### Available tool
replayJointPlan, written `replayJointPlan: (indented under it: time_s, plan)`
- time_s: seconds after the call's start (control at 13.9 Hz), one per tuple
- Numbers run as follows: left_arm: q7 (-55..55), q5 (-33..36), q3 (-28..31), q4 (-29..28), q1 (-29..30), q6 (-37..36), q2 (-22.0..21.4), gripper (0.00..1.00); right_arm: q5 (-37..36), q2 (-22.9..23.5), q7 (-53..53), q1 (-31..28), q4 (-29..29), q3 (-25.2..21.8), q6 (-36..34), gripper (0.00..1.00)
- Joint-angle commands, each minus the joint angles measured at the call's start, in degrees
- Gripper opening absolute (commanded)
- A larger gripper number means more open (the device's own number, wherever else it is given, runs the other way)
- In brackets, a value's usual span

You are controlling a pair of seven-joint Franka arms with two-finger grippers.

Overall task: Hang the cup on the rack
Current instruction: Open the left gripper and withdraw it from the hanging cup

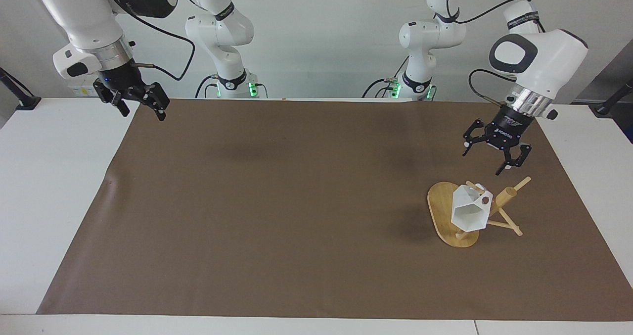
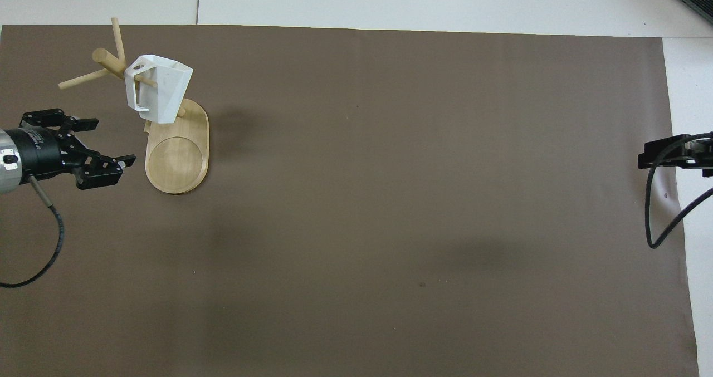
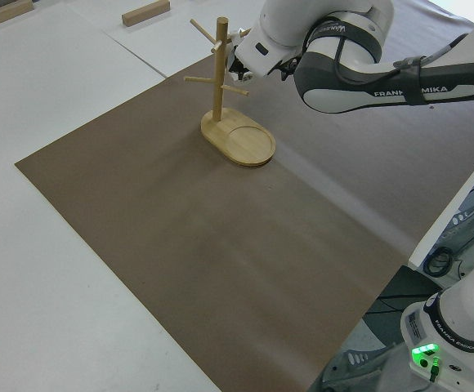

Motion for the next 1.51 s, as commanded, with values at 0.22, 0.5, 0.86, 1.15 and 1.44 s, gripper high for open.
replayJointPlan:
  time_s: [0.22,0.5,0.86,1.15,1.44]
  plan:
    - [6.62,11.92,-0.31,13.16,1.16,-15.48,0.91,1.00,0.93,-1.41,-0.65,-0.36,-1.26,0.25,-0.55,1.00]
    - [22.43,15.00,-0.40,18.18,1.08,-19.81,1.79,1.00,0.93,-1.41,-0.65,-0.36,-1.26,0.25,-0.55,1.00]
    - [49.22,16.49,-0.40,19.95,1.08,-20.86,2.23,1.00,0.93,-1.41,-0.65,-0.36,-1.26,0.25,-0.55,1.00]
    - [61.91,16.67,-0.31,19.42,1.86,-21.65,2.05,1.00,0.93,-1.41,-0.65,-0.36,-1.26,0.25,-0.55,1.00]
    - [74.09,20.36,-0.31,19.77,1.87,-23.23,1.88,1.00,0.93,-1.41,-0.65,-0.36,-1.26,0.25,-0.55,1.00]
